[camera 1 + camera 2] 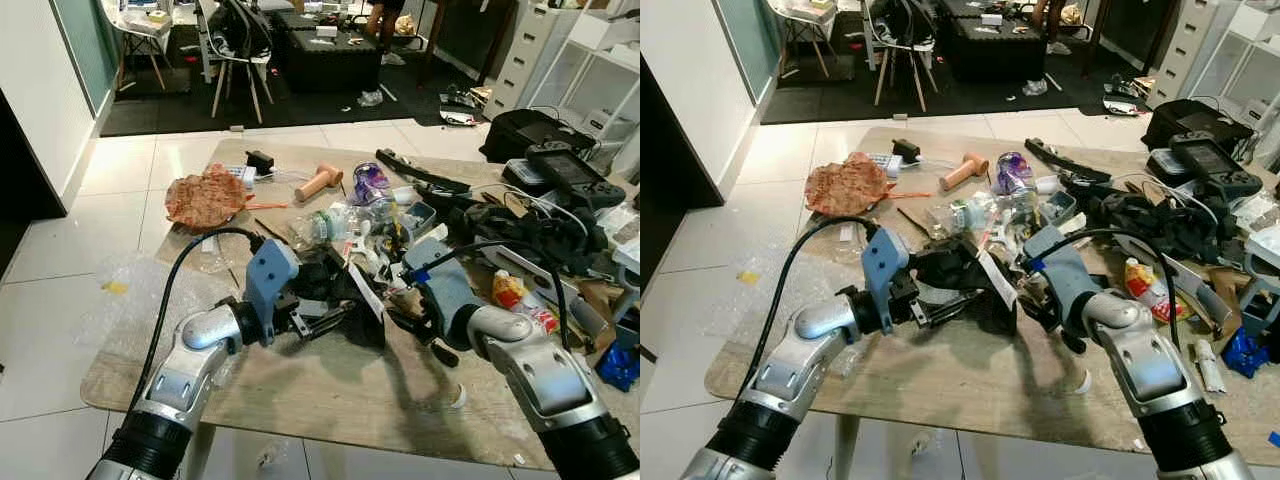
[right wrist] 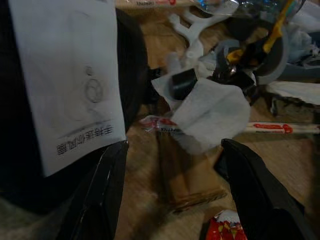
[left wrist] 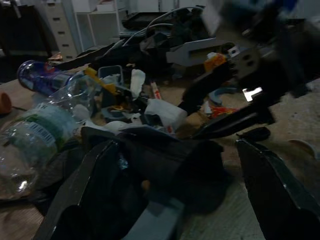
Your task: Picking trash to rubbish bin
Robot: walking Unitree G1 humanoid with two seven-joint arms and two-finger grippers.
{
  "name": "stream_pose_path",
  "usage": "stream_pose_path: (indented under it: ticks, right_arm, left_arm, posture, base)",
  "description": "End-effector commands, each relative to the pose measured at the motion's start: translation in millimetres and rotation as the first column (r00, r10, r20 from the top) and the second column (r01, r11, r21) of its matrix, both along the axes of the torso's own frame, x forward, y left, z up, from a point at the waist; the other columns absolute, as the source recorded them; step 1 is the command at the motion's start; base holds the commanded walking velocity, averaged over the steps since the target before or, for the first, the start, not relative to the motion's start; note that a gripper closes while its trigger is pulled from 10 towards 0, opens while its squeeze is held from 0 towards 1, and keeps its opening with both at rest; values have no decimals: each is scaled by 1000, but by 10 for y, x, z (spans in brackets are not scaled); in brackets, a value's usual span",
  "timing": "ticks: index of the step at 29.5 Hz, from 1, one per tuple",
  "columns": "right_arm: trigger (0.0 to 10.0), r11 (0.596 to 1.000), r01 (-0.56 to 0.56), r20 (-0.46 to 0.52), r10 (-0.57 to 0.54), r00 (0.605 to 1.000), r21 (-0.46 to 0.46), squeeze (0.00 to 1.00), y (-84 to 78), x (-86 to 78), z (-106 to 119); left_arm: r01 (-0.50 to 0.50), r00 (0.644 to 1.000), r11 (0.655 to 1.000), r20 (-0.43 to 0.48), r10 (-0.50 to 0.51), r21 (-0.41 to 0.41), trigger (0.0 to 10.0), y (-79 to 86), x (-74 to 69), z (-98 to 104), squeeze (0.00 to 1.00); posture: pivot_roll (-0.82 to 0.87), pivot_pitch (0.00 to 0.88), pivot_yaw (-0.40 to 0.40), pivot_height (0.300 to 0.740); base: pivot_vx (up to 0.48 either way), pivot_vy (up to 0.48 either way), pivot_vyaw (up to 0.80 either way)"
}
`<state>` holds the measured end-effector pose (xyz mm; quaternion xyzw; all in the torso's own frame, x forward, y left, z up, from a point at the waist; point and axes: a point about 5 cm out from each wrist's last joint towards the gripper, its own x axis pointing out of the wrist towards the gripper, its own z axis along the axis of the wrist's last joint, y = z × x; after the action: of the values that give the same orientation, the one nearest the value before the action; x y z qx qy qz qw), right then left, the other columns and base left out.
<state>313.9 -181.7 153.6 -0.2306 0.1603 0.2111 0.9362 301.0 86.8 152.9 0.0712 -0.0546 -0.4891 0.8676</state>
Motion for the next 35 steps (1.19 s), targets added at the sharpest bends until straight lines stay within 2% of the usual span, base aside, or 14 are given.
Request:
stream_pose_path:
  ticks: [1, 10, 11, 12, 23, 25, 26, 27, 29, 32, 35]
  right_arm:
    - [10000, 1000, -2, 5, 2, 1000, 1, 0, 7, 0, -69]
    - [10000, 1000, -13, 64, 13, 998, 9, 0, 24, 39, -123]
    - [6431, 1000, -16, 67, 15, 998, 19, 0, 27, 42, -127]
    - [0, 999, -21, 78, 18, 997, 38, 0, 33, 48, -123]
    - [0, 992, -47, 134, 31, 990, 119, 0, 73, 65, -32]
    - [0, 976, -59, 173, 22, 985, 210, 0, 111, 84, 77]
    - [0, 976, -59, 173, 22, 985, 210, 0, 111, 84, 77]
    - [0, 950, -68, 181, 12, 983, 306, 0, 145, 87, 134]
    - [0, 908, -92, 190, 14, 982, 408, 0, 191, 80, 198]
    - [0, 908, -145, 182, 78, 980, 392, 0, 247, 35, 174]
    - [0, 915, -148, 172, 89, 981, 374, 0, 267, 14, 146]
  left_arm:
    - [16, 1000, 1000, -4, -16, 3, 10000, -4, -24, -3, 0]
    - [10, 1000, 1000, -2, -10, 1, 10000, 0, -20, -1, 0]
    - [9, 1000, 1000, -1, -9, 2, 10000, 3, -21, -1, 0]
    - [8, 1000, 1000, -1, -8, 3, 10000, 6, -21, 0, 0]
    - [7, 1000, 1000, 1, -7, 2, 10000, 4, -12, 10, 0]
    - [5, 1000, 1000, 1, -5, 2, 10000, 5, -11, 10, 0]
    - [5, 1000, 1000, 1, -5, 2, 10000, 5, -11, 10, 0]
    - [4, 1000, 1000, 1, -4, 2, 10000, 6, -11, 12, 0]
    - [3, 1000, 1000, 2, -3, 3, 10000, 10, -10, 13, 0]
    - [1, 1000, 1000, 2, -1, 4, 10000, 16, -10, 13, 0]
    - [-2, 1000, 1000, 2, 2, 4, 10000, 23, -8, 16, 0]
  posture:
    - [-114, 51, -16, 740]
    - [-111, 48, -16, 740]
    - [-111, 49, -15, 740]
    - [-112, 51, -14, 740]
    - [-113, 54, -12, 740]
    - [-113, 57, -13, 740]
    - [-113, 57, -13, 740]
    - [-113, 57, -13, 740]
    - [-111, 60, -13, 740]
    - [-110, 60, -14, 740]
    - [-109, 62, -14, 740]
  base:
    - [0, 0, 0]
    - [0, 0, 0]
    - [0, 0, 0]
    - [0, 0, 0]
    - [0, 0, 0]
    - [0, 0, 0]
    - [0, 0, 0]
    - [0, 0, 0]
    - [0, 0, 0]
    - [0, 0, 0]
    - [0, 0, 0]
